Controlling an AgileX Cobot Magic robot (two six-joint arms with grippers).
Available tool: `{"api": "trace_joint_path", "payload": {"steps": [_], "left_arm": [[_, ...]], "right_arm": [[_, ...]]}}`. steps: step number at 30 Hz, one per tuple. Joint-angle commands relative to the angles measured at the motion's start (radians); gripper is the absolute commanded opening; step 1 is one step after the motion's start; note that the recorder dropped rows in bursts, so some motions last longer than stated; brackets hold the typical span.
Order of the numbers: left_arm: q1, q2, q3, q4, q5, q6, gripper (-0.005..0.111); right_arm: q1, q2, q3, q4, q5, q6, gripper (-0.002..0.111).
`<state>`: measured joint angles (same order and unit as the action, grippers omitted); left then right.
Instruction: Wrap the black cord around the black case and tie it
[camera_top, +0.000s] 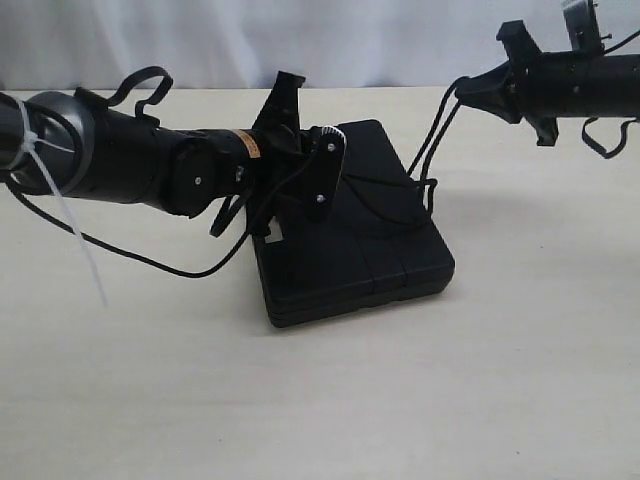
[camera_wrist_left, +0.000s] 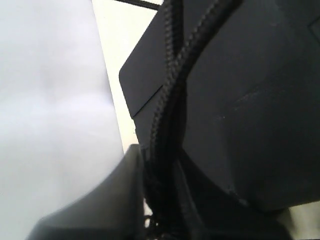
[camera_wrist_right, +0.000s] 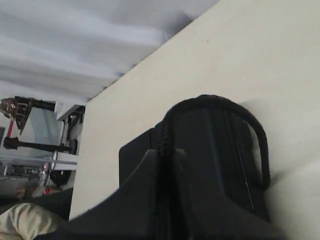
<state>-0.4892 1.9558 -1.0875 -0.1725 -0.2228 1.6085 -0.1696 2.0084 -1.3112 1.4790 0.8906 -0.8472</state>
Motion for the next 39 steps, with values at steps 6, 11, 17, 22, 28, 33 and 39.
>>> {"api": "trace_joint_path", "payload": {"steps": [6,11,17,22,28,33,39], "left_arm": [[-0.005,0.023,-0.002,-0.007,-0.085,-0.047,0.000],[-0.005,0.022,-0.002,-0.007,-0.092,-0.095,0.000],[-0.005,0.022,-0.002,-0.008,-0.088,-0.125,0.000],[-0.005,0.022,-0.002,-0.031,-0.083,-0.125,0.000],[-0.005,0.022,-0.002,-0.031,-0.076,-0.125,0.000],[-0.005,0.022,-0.002,-0.031,-0.048,-0.125,0.000],[-0.005,0.022,-0.002,-0.035,-0.033,-0.125,0.000]], "right_arm": [[0.028,0.002,-0.002,-0.207,0.072,-0.017,0.005],[0.095,0.002,-0.002,-0.273,0.091,-0.120,0.005],[0.148,0.002,-0.002,-0.414,0.091,-0.170,0.005],[0.148,-0.023,-0.002,-0.567,0.091,-0.169,0.005],[0.148,-0.090,-0.002,-0.669,0.075,-0.139,0.026],[0.148,-0.132,-0.002,-0.684,0.057,-0.098,0.056],[0.148,-0.217,-0.002,-0.932,0.040,0.096,0.060]]}}
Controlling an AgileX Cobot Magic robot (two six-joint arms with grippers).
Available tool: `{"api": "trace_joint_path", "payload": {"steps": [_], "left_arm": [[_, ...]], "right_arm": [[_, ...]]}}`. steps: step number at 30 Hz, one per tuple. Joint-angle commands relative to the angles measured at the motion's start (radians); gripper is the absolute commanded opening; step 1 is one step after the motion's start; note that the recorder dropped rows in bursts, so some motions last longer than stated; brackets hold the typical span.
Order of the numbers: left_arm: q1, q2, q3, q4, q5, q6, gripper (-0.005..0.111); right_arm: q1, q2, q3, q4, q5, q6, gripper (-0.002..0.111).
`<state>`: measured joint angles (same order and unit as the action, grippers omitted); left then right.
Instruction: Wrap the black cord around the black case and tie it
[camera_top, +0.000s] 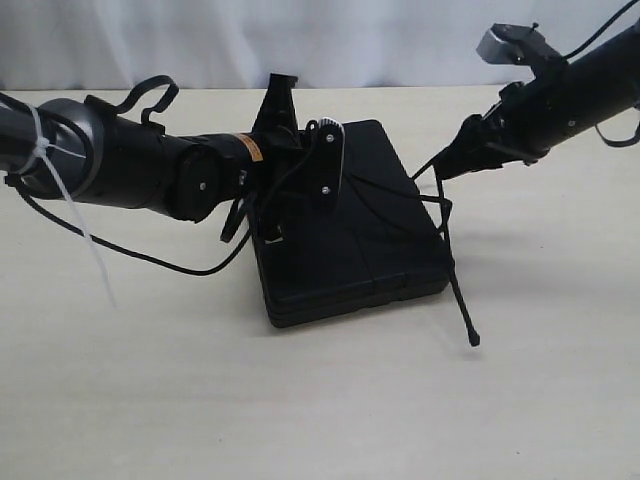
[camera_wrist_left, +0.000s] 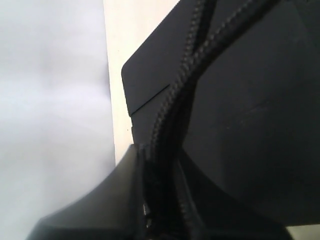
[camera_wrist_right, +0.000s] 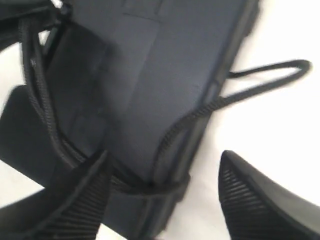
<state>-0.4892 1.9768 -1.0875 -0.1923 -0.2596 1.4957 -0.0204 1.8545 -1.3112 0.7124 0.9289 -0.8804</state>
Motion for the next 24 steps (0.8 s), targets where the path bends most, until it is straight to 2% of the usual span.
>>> {"api": "trace_joint_path", "payload": {"steps": [1,4,6,12,18,21,24], "left_arm": [[-0.005,0.001,-0.002,-0.029,-0.002,-0.012,0.000],[-0.005,0.001,-0.002,-0.031,-0.008,-0.012,0.000],[-0.005,0.001,-0.002,-0.039,-0.008,-0.012,0.000],[-0.005,0.001,-0.002,-0.064,-0.008,-0.014,0.000],[-0.005,0.001,-0.002,-0.101,-0.008,-0.014,0.000],[-0.005,0.001,-0.002,-0.101,-0.008,-0.014,0.000],[-0.005,0.001,-0.002,-0.100,-0.006,-0.014,0.000]], "right_arm": [[-0.001,-0.094,-0.002,-0.263,0.071,0.193,0.060],[0.004,-0.096,0.041,-0.237,0.199,0.212,0.060],[0.039,-0.088,0.133,-0.239,0.113,0.212,0.060],[0.169,-0.085,0.228,-0.299,-0.133,0.244,0.060],[0.185,-0.051,0.237,-0.307,-0.225,0.300,0.060],[0.185,-0.022,0.237,-0.253,-0.256,0.298,0.059],[0.185,-0.006,0.237,-0.257,-0.256,0.298,0.039]]}}
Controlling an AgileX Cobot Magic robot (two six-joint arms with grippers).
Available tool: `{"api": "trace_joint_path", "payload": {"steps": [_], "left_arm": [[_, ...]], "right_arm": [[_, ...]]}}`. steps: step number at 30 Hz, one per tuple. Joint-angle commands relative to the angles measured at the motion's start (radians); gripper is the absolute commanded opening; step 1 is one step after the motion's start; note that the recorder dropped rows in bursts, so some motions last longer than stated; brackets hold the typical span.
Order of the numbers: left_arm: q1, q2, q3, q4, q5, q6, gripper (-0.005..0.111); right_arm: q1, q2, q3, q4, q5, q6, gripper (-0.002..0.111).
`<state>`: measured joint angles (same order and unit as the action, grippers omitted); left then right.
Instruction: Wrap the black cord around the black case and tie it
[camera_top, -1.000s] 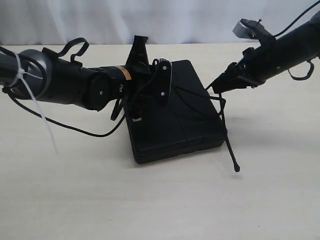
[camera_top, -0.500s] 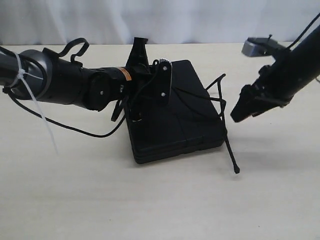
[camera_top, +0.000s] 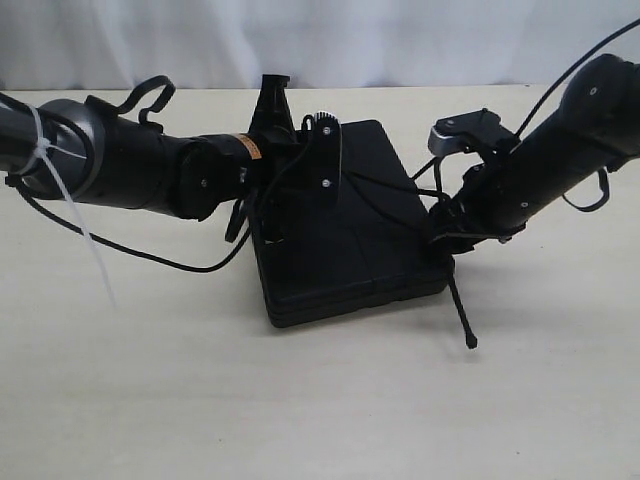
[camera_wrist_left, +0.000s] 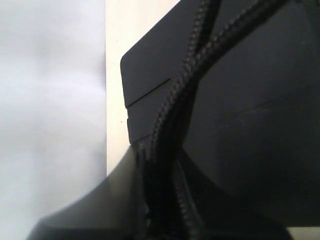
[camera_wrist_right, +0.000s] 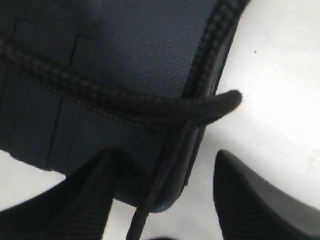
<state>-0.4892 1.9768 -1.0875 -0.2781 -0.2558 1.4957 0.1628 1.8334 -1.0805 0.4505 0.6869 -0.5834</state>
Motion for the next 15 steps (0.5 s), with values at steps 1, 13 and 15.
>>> {"api": "trace_joint_path", "payload": {"steps": [1,13,15], "left_arm": [[-0.005,0.001,-0.002,-0.015,-0.010,-0.014,0.000],[-0.005,0.001,-0.002,-0.075,-0.008,-0.014,0.000],[-0.005,0.001,-0.002,-0.109,-0.010,-0.014,0.000]], "right_arm": [[0.002,0.015,0.004,0.002,-0.007,-0.007,0.027],[0.002,-0.141,-0.030,-0.230,0.174,0.189,0.004],[0.002,-0.181,-0.051,-0.273,0.226,0.214,0.004]]}}
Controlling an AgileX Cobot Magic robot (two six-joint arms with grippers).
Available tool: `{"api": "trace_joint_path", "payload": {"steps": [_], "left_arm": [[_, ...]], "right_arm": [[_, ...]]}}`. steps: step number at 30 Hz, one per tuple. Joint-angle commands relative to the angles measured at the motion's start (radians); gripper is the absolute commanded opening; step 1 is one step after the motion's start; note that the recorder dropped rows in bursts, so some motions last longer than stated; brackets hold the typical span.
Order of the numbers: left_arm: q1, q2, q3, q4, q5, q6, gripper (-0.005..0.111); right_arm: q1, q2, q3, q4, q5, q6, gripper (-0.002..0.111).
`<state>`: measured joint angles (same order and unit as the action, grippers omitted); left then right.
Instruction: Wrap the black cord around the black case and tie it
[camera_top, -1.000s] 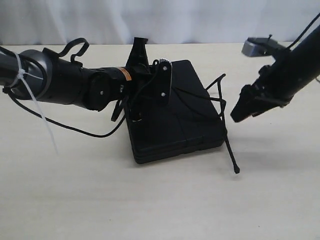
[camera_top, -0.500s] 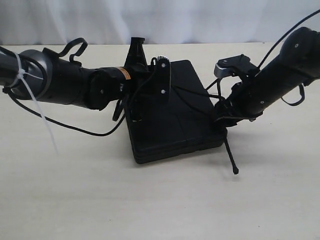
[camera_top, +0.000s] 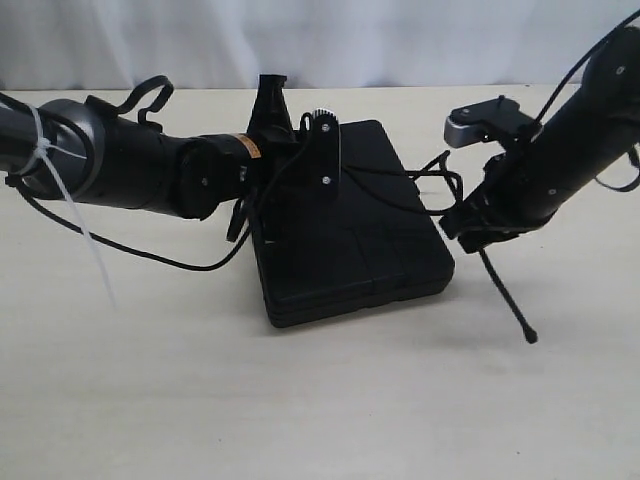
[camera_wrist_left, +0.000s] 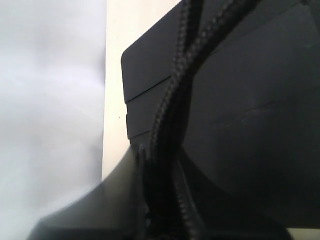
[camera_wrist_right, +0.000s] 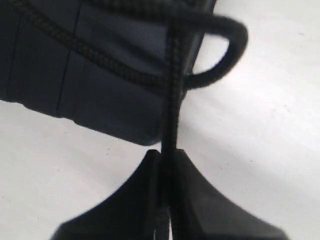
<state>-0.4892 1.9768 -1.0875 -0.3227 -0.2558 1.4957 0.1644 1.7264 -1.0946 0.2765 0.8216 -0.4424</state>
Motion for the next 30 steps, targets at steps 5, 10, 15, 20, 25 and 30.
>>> {"api": "trace_joint_path", "payload": {"steps": [5,10,15,20,25,30], "left_arm": [[-0.005,0.001,-0.002,-0.125,-0.014,-0.014,0.007],[-0.005,0.001,-0.004,-0.283,-0.034,-0.014,0.033],[-0.005,-0.011,-0.013,-0.525,-0.038,-0.014,0.059],[-0.005,-0.075,-0.013,-0.842,-0.006,-0.014,0.064],[0.049,-0.154,-0.013,-1.269,-0.007,0.101,0.063],[0.129,-0.142,0.013,-1.422,-0.007,0.222,0.060]], "right_arm": [[0.000,-0.156,-0.086,-0.153,0.168,0.101,0.004],[0.000,-0.200,-0.127,-0.201,0.156,0.173,0.004],[0.000,-0.200,-0.149,-0.213,0.078,0.212,0.004],[-0.002,-0.200,-0.149,-0.217,-0.016,0.212,0.004],[-0.002,-0.200,-0.149,-0.217,-0.058,0.212,0.004],[-0.002,-0.194,-0.149,-0.217,-0.054,0.212,0.004]]}}
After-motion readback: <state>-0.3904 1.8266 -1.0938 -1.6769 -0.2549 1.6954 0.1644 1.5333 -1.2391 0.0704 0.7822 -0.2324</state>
